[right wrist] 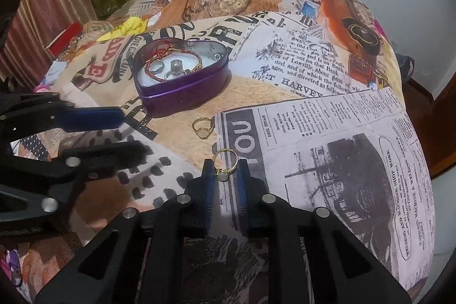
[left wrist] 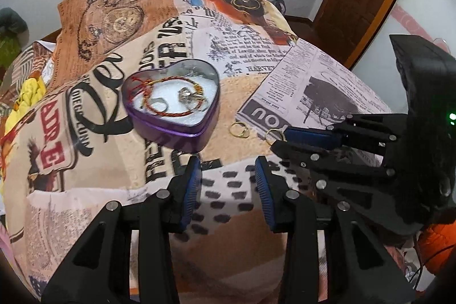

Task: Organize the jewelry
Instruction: 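Move both tools down toward the small gold rings beside the tin, then grasp a small gold ring with the left tool while the right tool grasps another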

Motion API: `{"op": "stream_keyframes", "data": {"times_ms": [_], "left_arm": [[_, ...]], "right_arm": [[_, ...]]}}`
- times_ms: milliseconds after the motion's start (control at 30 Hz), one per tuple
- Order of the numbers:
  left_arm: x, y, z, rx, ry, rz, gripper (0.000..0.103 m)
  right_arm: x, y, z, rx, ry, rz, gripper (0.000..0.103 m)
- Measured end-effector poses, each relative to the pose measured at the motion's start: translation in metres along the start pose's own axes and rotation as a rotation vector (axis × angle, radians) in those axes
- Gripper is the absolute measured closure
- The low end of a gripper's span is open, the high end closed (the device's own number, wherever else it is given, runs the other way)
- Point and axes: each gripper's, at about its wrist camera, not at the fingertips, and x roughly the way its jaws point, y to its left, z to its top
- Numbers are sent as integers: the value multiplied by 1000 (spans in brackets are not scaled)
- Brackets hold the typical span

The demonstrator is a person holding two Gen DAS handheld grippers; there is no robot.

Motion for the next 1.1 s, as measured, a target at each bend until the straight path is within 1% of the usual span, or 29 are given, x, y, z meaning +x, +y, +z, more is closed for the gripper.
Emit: {"op": "stream_keyframes", "data": {"times_ms": [67,133,167,267,367,467,567,767,1033,1100], "left_arm": [[6,-3,4,0,10,-21,70],[10,-7,7,12,16,-22,70],[13,-9,9,17,20,-23,73],[23,-13,14,26,32,-21,75],[32,-16,18,38,39,-4,80],[39,-16,21,32,46,3,81],[43,-14,23,28,47,14,86],[46,-14,25,25,48,14,102],[35,-17,24,39,13,14,103],[32,-19,23,50,16,12,103]], "right_arm": [[-2,-5,0,18,-7,20,89],[-7,-10,0,33,-23,23,89],[-10,-14,1,44,-35,20,89],[-17,-24,3,72,-59,20,89],[-22,-34,4,89,-81,9,89],[-24,-40,5,100,-91,9,89],[-22,-42,4,104,-93,7,89],[-19,-43,4,108,-89,20,89],[-26,-42,7,109,-101,13,89],[-28,-41,8,106,-106,9,89]]}}
